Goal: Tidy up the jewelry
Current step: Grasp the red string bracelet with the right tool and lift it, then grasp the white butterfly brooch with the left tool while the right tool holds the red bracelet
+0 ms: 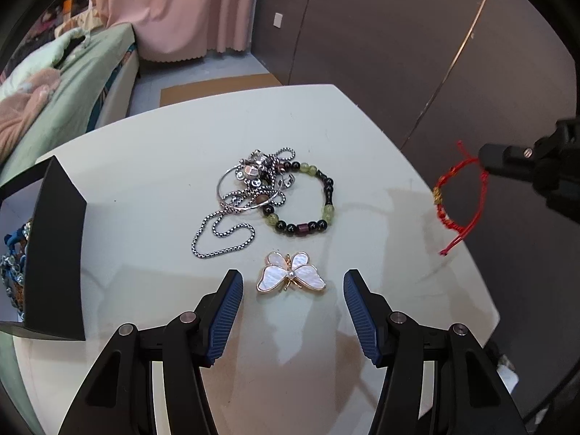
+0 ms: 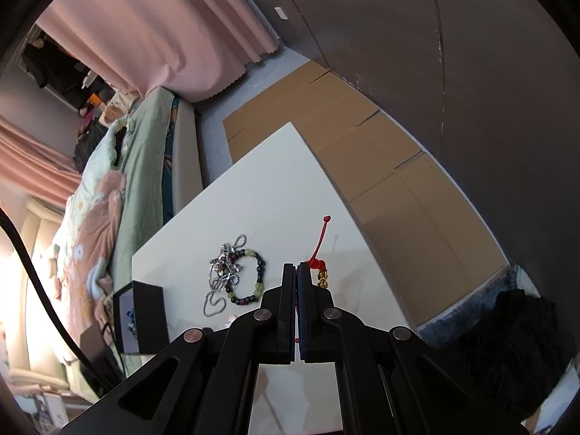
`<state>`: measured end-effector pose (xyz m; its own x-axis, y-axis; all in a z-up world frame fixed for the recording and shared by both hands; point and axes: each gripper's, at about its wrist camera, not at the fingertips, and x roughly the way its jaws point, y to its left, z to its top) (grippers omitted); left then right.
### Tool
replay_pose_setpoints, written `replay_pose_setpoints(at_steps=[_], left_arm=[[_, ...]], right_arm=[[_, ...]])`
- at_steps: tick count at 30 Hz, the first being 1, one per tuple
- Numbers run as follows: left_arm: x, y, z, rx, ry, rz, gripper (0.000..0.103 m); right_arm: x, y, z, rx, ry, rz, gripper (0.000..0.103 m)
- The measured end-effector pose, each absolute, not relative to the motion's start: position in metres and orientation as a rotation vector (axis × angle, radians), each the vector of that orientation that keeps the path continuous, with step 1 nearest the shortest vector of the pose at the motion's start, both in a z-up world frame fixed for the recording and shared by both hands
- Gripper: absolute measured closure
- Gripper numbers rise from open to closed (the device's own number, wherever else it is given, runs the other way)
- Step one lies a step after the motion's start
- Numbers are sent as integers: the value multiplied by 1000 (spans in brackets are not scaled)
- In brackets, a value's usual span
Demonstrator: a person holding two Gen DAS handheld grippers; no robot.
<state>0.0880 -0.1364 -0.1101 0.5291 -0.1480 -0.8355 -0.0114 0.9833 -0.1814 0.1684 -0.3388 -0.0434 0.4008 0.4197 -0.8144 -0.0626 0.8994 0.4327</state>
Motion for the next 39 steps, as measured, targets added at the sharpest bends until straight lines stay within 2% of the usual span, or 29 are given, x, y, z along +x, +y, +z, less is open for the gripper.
replay_pose_setpoints(at_steps=[6,9,15,25,39], left_arm=[[88,-149,-117,-85,985,-53,44],[89,-150,-117,-48,969,-38,60],[93,-134,-105,-128,992,-79,60],[87,-81,-64,-247,895,-14,60],[70,-19,-34,-347,806,65,60]], right_arm=[[170,-346,-45,378,1127,303,101],[170,-345,-45,374,1128,306,101],[168,-339,-46,357,1131,315,101],[166,-319,-45,315,1135,333,101],[160,-270,-43,283,1121,401,101]])
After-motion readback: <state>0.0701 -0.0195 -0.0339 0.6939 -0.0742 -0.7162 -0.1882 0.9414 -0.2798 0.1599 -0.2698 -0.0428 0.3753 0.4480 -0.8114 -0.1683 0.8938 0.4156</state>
